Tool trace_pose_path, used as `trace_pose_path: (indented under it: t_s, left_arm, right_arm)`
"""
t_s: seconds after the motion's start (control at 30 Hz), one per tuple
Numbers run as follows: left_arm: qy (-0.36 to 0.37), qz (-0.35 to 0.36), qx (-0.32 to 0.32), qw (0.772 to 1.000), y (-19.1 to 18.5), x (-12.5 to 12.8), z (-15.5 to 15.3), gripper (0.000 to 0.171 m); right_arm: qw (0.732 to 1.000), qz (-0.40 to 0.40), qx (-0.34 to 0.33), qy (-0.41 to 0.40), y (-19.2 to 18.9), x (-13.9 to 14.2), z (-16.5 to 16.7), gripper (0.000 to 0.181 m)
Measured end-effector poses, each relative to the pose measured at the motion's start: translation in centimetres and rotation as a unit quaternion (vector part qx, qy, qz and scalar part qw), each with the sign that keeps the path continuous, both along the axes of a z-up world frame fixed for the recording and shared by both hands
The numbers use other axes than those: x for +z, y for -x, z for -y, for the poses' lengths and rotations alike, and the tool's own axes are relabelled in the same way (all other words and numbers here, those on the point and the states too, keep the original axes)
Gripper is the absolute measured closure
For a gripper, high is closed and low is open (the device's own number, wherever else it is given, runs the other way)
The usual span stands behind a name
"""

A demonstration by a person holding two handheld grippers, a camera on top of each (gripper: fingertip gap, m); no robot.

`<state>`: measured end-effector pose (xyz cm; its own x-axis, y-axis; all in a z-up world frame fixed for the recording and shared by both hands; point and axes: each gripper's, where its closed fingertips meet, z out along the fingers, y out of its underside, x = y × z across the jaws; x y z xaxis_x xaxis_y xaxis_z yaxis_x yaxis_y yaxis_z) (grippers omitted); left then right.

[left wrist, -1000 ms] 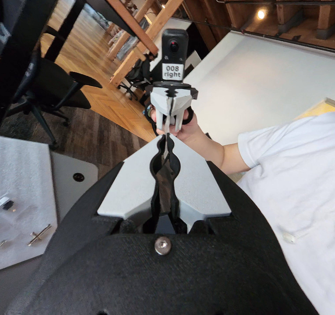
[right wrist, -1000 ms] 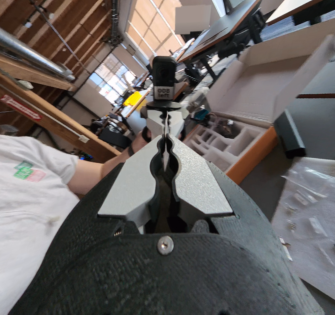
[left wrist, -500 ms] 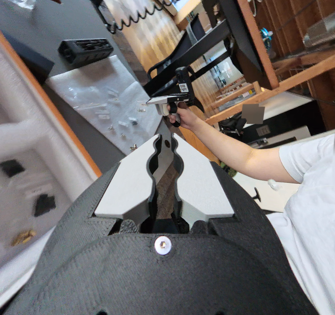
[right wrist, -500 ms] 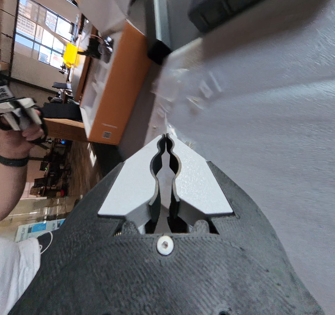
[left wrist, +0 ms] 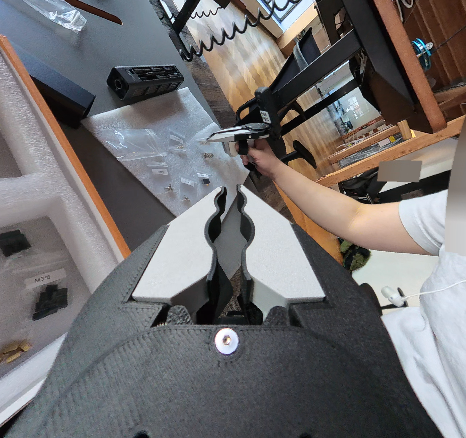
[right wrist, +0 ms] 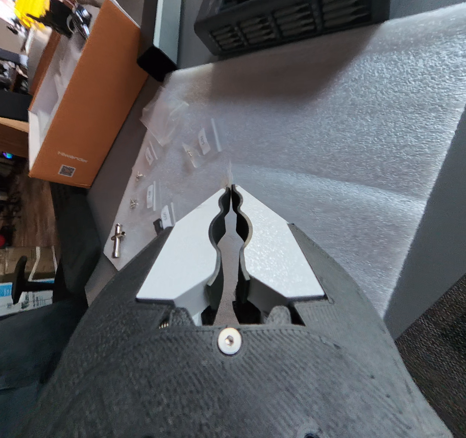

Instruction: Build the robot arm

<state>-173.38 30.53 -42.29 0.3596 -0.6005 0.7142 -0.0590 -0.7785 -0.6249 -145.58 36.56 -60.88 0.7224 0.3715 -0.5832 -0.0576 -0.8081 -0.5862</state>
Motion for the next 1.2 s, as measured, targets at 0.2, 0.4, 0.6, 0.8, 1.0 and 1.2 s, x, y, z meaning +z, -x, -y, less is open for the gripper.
trace_pose_path:
  t_s: [0.2, 0.4, 0.6, 0.8, 1.0, 1.2]
  left_arm:
    - [-0.006, -0.012, 0.009, 1.0, -1.6, 0.6, 0.0, 0.166]
    - [-0.082, -0.059, 0.069, 0.992, -1.4, 1.1, -2.2, 0.161]
    - [-0.101, -0.05, 0.105, 0.988, -1.4, 1.8, -3.2, 0.161]
    - [-0.102, -0.074, 0.131, 0.983, -0.4, 0.8, -3.2, 0.163]
    - [-0.127, -0.1, 0.173, 0.972, 2.0, 1.0, -4.0, 0.163]
    - [-0.159, -0.159, 0.21, 0.951, 4.5, 0.4, -4.8, 0.162]
  right_arm:
    - [0.996, 0.07, 0.042, -0.035, -1.2, -0.6, 0.4, 0.161]
    - [0.964, 0.163, -0.07, -0.196, -4.3, 3.5, 0.1, 0.148]
    - [0.941, 0.181, -0.066, -0.278, -0.4, 5.2, 1.7, 0.134]
    - [0.91, 0.218, -0.149, -0.319, -1.0, 5.5, 3.3, 0.159]
    - [0.887, 0.29, -0.178, -0.313, -2.0, 3.7, 4.8, 0.16]
    - [0.898, 0.293, -0.182, -0.273, -2.6, 2.6, 4.4, 0.157]
